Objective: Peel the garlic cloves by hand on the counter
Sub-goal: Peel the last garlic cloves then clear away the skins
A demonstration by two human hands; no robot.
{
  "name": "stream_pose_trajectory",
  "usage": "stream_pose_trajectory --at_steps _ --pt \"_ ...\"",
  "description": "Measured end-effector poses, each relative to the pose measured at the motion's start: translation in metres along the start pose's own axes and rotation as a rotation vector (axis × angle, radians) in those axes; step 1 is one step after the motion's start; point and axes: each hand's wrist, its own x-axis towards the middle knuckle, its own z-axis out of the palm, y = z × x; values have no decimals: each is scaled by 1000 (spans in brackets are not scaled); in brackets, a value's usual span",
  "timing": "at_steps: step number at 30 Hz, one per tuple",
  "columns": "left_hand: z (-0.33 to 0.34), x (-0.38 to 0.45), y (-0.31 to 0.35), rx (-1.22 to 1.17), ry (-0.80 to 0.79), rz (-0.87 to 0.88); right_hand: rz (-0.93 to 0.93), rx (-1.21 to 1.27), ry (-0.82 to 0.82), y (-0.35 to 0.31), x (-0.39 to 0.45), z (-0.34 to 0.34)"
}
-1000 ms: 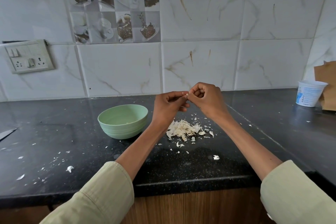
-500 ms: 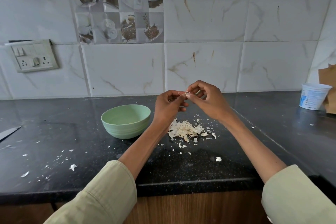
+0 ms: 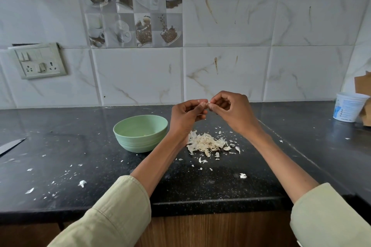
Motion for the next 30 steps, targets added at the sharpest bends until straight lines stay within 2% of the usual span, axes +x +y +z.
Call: stream_pose_trajectory --at_steps 14,22,30 --pt "-3 3 -3 7 -46 -47 -112 -46 -35 -4 -1 -1" --pt "-2 5 -5 10 -76 -79 -83 19 -32 -6 -1 -2" --pt "-1 5 -4 18 -80 -83 -24 31 -96 -4 -1 -2"
